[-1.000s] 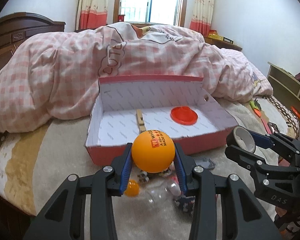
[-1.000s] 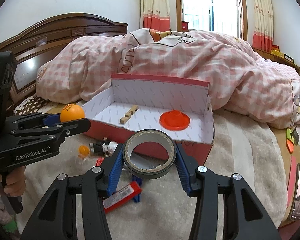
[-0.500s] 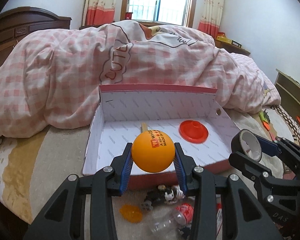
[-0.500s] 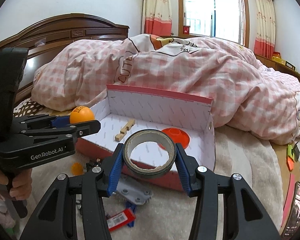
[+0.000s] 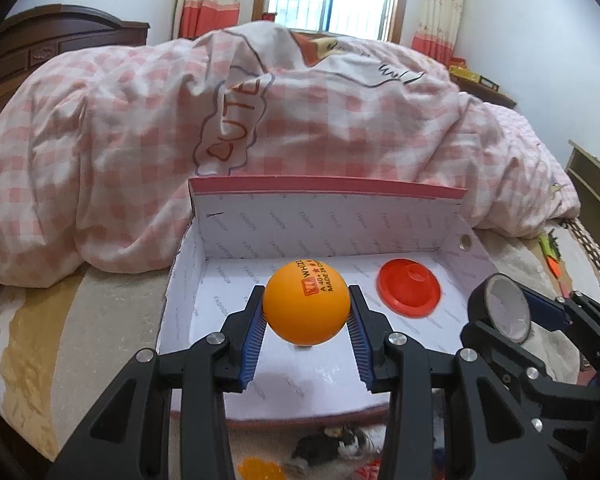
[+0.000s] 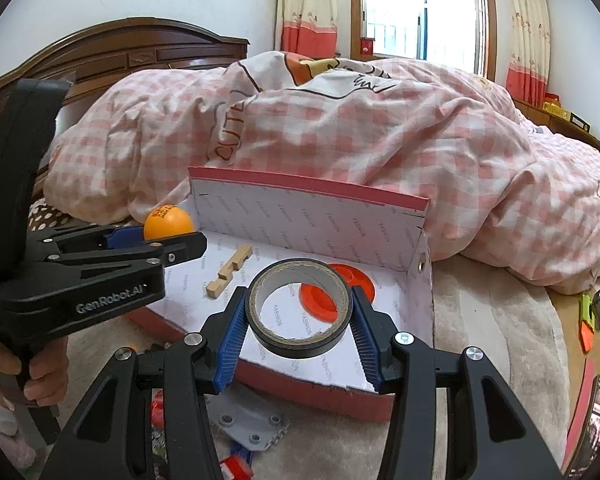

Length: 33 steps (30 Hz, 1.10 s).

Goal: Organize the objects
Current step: 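Lower the ball into the shoebox and open the left tool while the right releases the tape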

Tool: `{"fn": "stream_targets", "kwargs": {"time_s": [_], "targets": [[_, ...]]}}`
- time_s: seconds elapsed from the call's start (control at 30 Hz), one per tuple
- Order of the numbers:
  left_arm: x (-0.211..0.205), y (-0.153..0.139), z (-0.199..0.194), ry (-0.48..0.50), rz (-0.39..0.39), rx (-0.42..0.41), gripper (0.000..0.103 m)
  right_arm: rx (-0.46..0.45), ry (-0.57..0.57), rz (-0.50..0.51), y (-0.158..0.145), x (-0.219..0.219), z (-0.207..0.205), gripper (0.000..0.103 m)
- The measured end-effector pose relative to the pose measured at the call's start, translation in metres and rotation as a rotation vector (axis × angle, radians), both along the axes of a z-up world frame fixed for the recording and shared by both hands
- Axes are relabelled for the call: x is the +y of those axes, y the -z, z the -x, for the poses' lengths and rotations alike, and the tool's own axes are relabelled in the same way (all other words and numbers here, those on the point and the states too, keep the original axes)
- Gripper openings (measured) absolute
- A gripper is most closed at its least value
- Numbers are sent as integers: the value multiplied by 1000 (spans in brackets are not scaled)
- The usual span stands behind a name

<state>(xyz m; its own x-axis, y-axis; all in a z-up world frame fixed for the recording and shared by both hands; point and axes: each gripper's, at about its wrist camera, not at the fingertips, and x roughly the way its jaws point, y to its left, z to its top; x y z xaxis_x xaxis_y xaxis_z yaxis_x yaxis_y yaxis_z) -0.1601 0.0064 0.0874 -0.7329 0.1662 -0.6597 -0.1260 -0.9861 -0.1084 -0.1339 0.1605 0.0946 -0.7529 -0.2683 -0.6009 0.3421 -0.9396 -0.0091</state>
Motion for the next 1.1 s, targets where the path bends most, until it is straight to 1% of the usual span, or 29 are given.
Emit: {"fn": "stream_targets", "kwargs": {"time_s": [0.23,0.43,0.6,0.7,0.87,0.9,0.97,1.1], "targets": [[3,21,21,-41,11,-72,39,-56,19,4,10,-2,22,50],[6,35,34,-41,39,-135,39,-111,45,-18,21,-4,39,50],[8,45,41,-48,58,-185,39,-158,59,-18,30,-4,49,50],[8,47,40,-50,60,-191,39,-185,60,-17,36,-4,53,50],[9,48,41,-47,53,-209,39,-209,43,-50,43,-11,54,50],[9,49,41,-47,50,-213,41,-213,44,-42,44,-13,55,51],[10,50,42,-45,52,-226,43,-209,51,-38,44,-13,55,54],[13,47,38,-44,64,-208,46,-187,59,-49,43,-14,53,57]]}}
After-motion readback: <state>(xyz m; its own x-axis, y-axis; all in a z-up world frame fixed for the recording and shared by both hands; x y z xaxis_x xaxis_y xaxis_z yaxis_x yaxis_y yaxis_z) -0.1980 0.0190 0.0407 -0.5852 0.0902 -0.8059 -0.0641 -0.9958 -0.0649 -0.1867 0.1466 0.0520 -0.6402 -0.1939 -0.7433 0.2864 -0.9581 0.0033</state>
